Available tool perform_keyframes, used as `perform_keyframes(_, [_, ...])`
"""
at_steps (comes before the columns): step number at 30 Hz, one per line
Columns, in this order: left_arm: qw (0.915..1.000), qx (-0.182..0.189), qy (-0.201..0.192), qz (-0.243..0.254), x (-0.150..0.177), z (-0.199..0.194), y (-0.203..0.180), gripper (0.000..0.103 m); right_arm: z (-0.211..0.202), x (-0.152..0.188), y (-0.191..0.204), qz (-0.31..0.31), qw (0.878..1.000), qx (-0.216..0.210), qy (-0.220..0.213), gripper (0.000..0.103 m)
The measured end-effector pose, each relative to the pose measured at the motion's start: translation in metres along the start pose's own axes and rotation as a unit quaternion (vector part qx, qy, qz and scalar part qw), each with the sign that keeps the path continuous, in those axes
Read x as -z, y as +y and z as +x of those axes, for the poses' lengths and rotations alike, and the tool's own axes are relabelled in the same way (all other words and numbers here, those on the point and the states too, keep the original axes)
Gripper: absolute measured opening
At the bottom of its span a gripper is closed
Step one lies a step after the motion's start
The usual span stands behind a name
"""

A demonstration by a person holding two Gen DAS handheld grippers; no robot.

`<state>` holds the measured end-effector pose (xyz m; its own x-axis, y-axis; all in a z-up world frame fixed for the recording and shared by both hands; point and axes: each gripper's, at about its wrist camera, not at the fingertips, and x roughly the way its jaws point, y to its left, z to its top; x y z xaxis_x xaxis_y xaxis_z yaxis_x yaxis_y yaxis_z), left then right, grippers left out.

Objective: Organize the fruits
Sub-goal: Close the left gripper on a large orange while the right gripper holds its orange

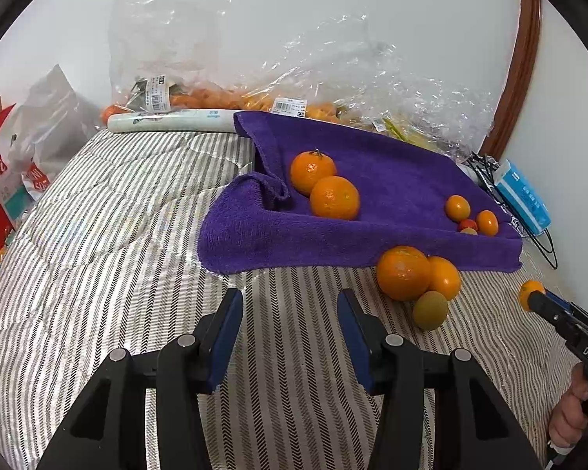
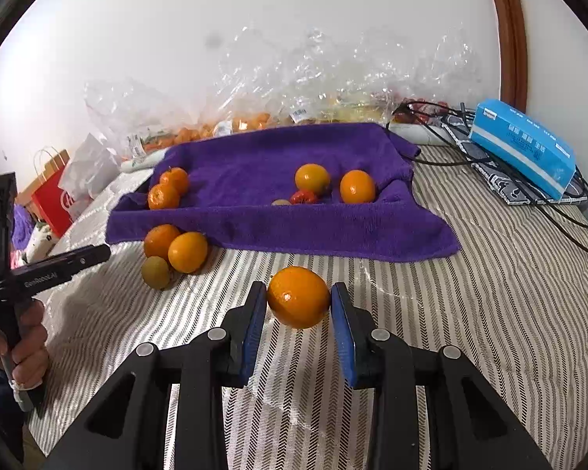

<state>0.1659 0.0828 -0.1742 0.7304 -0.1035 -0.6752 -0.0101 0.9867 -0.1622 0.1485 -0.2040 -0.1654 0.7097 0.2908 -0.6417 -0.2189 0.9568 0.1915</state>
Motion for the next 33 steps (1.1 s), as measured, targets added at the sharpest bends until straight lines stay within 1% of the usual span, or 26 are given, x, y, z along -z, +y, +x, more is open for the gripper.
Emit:
perform_keyframes(4, [0.9998,-0.016,-0.008,0.003,0.0,-0.004,-0.003,0.047,-0.009,0.001,-0.009,0.028,0.999,0.001,-0.023,0.034])
perform_keyframes(5, [0.9999,-0.012,-0.012,0.004,0.001,-0.006,-0.006,0.047,-0.01,0.001,-0.011,0.034,0.999,0.005,-0.026,0.034])
perform_keyframes(7, [0.9999,0.01,-0.009,0.002,0.004,-0.007,-0.012,0.047,-0.01,0.0,-0.012,0.037,0.999,0.001,-0.026,0.034])
perform_keyframes(11, [0.9997,0.009,0.007,0.023,0.008,0.0,-0.036,0.047,-0.01,0.0,-0.011,0.033,0.999,-0.006,-0.026,0.034])
perform_keyframes(14, [0.9995,0.02,0.011,0.02,0.009,0.002,-0.044,0.047,-0.017,0.002,-0.011,0.033,0.998,-0.001,-0.045,0.034])
perform_keyframes(17, [0.9991,0.024,0.029,0.019,0.009,0.011,-0.049,0.047,-0.017,0.002,-0.011,0.032,0.999,-0.001,-0.044,0.034])
perform_keyframes(20, [0.999,0.036,0.026,0.005,0.005,0.012,-0.048,0.047,-0.015,0.001,-0.012,0.036,0.999,-0.003,-0.038,0.034])
perform_keyframes(23, [0.9988,0.044,0.021,0.005,-0.004,0.012,-0.051,0.047,-0.015,0.002,-0.013,0.039,0.998,-0.006,-0.038,0.034])
perform_keyframes(26, [0.9976,0.06,0.033,0.008,-0.012,0.019,-0.057,0.047,-0.012,0.001,-0.013,0.038,0.999,-0.01,-0.031,0.034])
perform_keyframes(29, [0.9964,0.065,0.052,0.014,-0.015,0.033,-0.067,0.047,-0.014,0.002,-0.013,0.041,0.998,-0.005,-0.037,0.034])
perform_keyframes(31, [0.9959,0.074,0.051,0.008,-0.017,0.036,-0.069,0.048,-0.016,0.002,-0.013,0.041,0.998,-0.007,-0.043,0.034])
perform_keyframes(32, [0.996,0.073,0.05,0.005,-0.017,0.036,-0.07,0.046,-0.016,0.002,-0.012,0.039,0.998,-0.006,-0.044,0.034])
perform_keyframes(33, [0.9965,0.065,0.052,0.002,-0.018,0.039,-0.07,0.041,-0.016,0.002,-0.012,0.039,0.998,-0.006,-0.043,0.034])
